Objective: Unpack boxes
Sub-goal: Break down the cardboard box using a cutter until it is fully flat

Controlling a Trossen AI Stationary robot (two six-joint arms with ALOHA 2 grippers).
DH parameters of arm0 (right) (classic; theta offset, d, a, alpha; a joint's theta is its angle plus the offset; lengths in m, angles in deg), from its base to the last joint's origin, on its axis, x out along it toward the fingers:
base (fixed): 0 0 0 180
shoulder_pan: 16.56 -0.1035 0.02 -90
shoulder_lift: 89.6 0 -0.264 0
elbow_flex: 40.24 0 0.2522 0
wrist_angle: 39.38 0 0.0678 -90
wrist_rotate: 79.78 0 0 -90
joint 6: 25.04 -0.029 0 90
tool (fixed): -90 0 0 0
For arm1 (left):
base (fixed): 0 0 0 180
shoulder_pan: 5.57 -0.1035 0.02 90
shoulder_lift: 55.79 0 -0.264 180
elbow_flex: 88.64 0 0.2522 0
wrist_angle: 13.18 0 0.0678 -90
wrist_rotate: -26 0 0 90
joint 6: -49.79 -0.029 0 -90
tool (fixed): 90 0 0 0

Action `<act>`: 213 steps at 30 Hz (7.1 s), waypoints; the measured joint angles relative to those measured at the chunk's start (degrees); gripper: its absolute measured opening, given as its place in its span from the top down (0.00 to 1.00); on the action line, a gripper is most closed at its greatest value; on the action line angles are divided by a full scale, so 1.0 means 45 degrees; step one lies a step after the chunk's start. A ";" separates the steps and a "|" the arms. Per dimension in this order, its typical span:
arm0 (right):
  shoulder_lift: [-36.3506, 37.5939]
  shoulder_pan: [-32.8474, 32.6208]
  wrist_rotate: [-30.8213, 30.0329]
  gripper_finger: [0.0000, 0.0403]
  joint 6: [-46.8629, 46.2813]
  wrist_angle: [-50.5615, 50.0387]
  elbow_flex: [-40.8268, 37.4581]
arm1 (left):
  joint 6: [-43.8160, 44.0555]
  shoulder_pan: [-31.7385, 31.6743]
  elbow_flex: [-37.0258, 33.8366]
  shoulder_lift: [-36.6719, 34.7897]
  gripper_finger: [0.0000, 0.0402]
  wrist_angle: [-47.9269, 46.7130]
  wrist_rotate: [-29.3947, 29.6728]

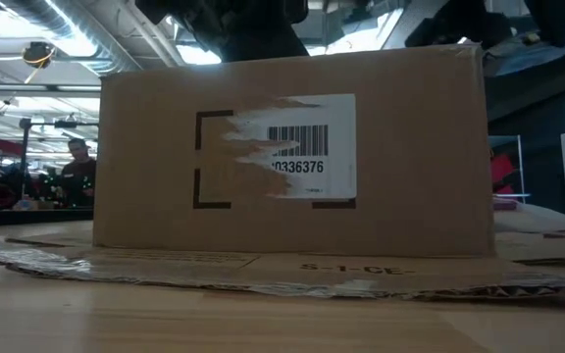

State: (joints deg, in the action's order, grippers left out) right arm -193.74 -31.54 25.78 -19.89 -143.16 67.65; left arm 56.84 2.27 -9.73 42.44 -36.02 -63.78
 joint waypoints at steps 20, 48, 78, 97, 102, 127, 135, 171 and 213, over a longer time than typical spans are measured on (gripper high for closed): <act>0.0238 -0.0078 -0.0070 0.72 0.0312 0.0010 -0.0077 | 0.0094 0.0000 -0.0010 0.0005 0.00 0.0058 0.0098; 0.0226 0.0355 -0.0253 0.72 0.0592 -0.0005 -0.0077 | 0.0235 -0.0015 -0.0024 0.0015 0.00 0.0519 0.0124; -0.0170 0.0335 0.0464 0.72 0.0226 0.0011 -0.0072 | 0.0248 -0.0015 -0.0010 0.0015 0.00 0.0553 0.0137; -0.0170 0.0785 0.0267 0.72 0.0315 -0.0027 -0.0072 | -0.0168 0.0083 -0.0010 0.0005 0.00 0.0526 0.0111; -0.0170 0.0934 0.0196 0.72 0.0311 -0.0038 -0.0072 | -0.0237 0.0073 -0.0010 0.0005 0.00 0.0533 0.0114; 0.0515 0.2379 -0.1354 0.72 -0.0114 0.0063 -0.0087 | -0.0199 0.0073 -0.0010 0.0029 0.00 0.0591 -0.0050; 0.0452 0.2254 -0.4501 0.72 0.2395 0.0083 -0.0087 | -0.0200 0.0083 -0.0010 0.0029 0.00 0.0641 0.0001; -0.0155 0.2353 -0.8187 0.72 0.3757 0.3158 0.0334 | 0.0272 0.0193 0.0011 0.0432 0.00 0.1418 0.0024; 0.7601 -0.2429 -0.3462 0.72 -1.4572 1.1993 -1.4243 | 0.0714 -0.0515 0.0581 0.0029 0.00 0.1744 0.0426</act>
State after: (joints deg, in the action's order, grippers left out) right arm -159.53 -42.47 10.21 -85.46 -89.19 3.55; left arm 60.05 -0.05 -7.12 42.57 -28.17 -61.86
